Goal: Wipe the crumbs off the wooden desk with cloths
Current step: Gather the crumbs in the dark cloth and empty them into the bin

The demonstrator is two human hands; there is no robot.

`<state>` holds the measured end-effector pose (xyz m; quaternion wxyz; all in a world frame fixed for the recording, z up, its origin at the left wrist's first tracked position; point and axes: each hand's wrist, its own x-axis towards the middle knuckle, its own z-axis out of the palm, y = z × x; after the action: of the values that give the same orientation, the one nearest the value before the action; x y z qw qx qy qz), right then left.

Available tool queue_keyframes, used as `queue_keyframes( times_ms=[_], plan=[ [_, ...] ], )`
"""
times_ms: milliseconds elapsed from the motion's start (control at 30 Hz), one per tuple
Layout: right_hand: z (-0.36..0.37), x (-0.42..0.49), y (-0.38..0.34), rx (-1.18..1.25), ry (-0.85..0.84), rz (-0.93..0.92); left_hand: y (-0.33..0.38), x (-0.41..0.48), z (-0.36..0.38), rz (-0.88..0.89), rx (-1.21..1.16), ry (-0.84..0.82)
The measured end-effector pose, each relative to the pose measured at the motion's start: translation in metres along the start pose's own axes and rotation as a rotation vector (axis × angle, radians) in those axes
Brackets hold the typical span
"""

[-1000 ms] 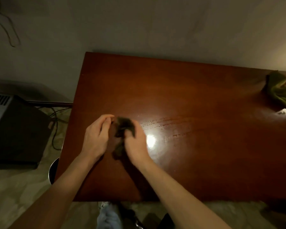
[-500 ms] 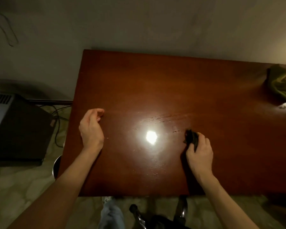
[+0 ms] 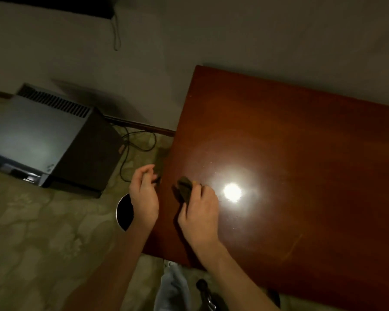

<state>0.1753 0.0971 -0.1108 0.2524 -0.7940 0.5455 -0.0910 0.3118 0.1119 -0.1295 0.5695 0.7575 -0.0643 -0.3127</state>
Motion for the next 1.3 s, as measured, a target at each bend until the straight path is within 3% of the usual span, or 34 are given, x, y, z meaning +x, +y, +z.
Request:
queue_keyframes(
  times_ms=[200, 333, 500, 633, 733, 1000, 1167, 1300],
  plan=[
    [0.044, 0.011, -0.063, 0.013, -0.081, -0.221, -0.033, 0.034, -0.078, -0.388, -0.229, 0.02],
    [0.092, 0.021, -0.126, 0.046, -0.217, -0.347, -0.047, 0.063, -0.141, -0.461, -0.317, 0.014],
    [0.173, 0.033, -0.175, 0.081, -0.335, -0.182, -0.073, 0.094, -0.182, -0.451, -0.212, -0.042],
    [0.243, 0.043, -0.164, -0.108, -0.398, -0.187, -0.101, 0.123, -0.188, -0.46, -0.098, -0.244],
    [0.291, 0.047, -0.147, -0.164, -0.483, -0.135, -0.141, 0.15, -0.181, -0.522, -0.114, -0.285],
    [0.405, 0.049, -0.085, -0.453, -0.715, 0.005, -0.305, 0.204, -0.155, -0.778, -0.121, -0.095],
    [0.437, 0.047, -0.053, -0.682, -0.717, -0.045, -0.338, 0.208, -0.142, -0.662, 0.116, -0.125],
    [0.445, 0.047, -0.036, -0.703, -0.737, -0.122, -0.352, 0.203, -0.136, -0.607, 0.231, -0.064]
  ],
)
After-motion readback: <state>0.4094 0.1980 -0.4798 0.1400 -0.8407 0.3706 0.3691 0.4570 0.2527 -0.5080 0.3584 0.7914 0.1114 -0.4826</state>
